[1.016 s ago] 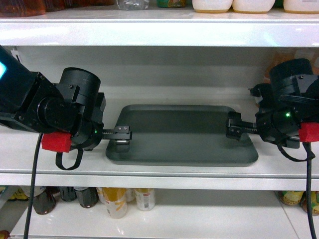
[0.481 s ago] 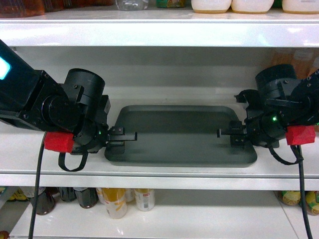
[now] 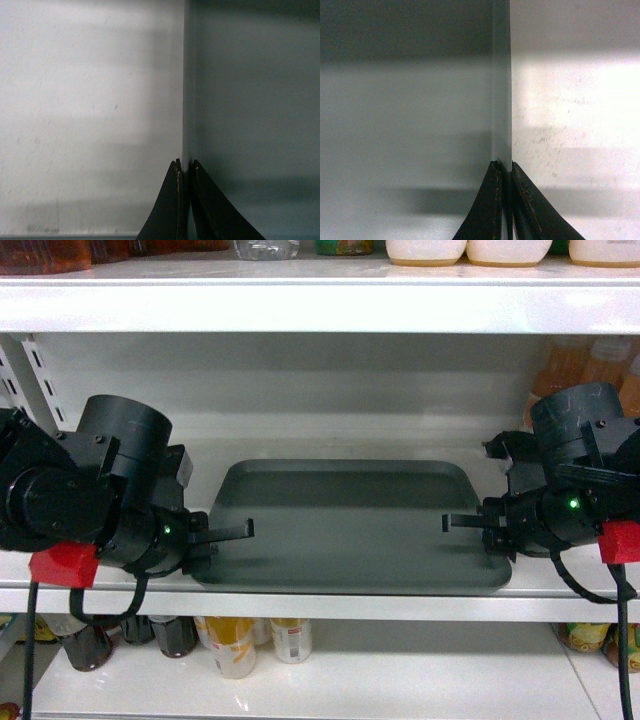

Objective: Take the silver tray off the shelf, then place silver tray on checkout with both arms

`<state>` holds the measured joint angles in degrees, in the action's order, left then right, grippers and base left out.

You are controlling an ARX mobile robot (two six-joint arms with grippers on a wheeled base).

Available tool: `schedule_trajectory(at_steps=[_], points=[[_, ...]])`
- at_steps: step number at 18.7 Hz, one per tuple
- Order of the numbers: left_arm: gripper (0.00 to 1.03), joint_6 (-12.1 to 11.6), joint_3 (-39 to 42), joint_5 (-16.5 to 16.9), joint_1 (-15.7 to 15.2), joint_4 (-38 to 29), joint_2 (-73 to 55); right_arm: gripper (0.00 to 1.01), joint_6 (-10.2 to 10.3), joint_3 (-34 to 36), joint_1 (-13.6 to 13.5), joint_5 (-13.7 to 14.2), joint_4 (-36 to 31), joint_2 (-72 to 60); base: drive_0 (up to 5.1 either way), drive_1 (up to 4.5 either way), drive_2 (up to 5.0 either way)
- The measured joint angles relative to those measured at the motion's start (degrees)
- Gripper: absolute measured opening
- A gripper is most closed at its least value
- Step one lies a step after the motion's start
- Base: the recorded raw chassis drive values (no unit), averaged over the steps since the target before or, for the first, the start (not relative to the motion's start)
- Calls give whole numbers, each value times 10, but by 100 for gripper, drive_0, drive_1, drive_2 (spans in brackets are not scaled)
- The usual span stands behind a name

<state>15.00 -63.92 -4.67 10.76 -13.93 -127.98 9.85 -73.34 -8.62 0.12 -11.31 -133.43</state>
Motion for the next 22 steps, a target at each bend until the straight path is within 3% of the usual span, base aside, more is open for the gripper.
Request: schedule_trajectory(at_steps=[7,15,18,22], points=[[3,-4,148,-50,33,-49,159,3,27,184,2,-12,-74,164,0,0,0],[3,-3,323,-84,74,-45,422,3,32,409,-8,-28,-97,476,0,0,0],[3,0,372,-110,95,-49,506,2,33,429,-8,-34,-100,522,0,0,0],[3,-2,369,-112,94,-45,499,2,36,429,-8,-34,-97,520,0,0,0]])
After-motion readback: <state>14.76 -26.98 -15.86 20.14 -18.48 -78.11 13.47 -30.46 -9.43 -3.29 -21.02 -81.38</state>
